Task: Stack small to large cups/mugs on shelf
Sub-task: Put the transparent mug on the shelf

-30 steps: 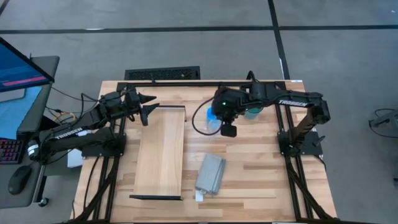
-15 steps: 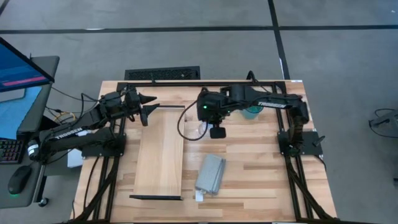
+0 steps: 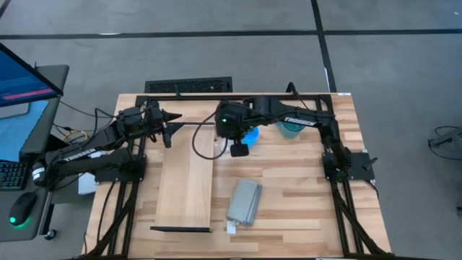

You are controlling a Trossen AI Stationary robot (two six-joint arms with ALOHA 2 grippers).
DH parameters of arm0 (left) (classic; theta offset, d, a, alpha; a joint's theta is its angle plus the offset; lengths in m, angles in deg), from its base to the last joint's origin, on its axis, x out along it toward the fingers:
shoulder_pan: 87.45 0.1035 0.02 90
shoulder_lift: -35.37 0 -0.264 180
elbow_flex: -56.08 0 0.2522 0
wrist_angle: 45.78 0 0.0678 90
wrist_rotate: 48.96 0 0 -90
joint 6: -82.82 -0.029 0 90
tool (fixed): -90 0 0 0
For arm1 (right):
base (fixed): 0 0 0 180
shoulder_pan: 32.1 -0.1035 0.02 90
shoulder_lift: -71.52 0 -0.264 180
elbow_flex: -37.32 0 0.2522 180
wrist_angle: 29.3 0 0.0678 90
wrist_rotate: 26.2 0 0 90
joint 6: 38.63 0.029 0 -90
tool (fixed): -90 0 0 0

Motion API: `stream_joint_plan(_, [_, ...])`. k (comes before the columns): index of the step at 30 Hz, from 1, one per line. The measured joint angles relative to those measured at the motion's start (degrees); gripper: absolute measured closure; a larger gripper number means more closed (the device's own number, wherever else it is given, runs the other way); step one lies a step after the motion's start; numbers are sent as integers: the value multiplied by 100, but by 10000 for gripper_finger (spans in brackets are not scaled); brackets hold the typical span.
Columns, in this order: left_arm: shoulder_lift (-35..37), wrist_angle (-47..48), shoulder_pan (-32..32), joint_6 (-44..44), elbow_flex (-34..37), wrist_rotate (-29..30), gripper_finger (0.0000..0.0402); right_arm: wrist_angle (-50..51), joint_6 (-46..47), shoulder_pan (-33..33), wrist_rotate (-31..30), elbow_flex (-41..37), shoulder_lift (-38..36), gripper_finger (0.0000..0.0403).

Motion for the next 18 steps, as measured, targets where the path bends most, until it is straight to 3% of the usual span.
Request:
stream_joint_plan(8, [0,110,0,-124,0,-3,233,487,114,-160,60,-127,19,398])
stream_joint_plan(18, [-2,141,0,-290,0,-5,233,908,190,-254,489,-136,756,399])
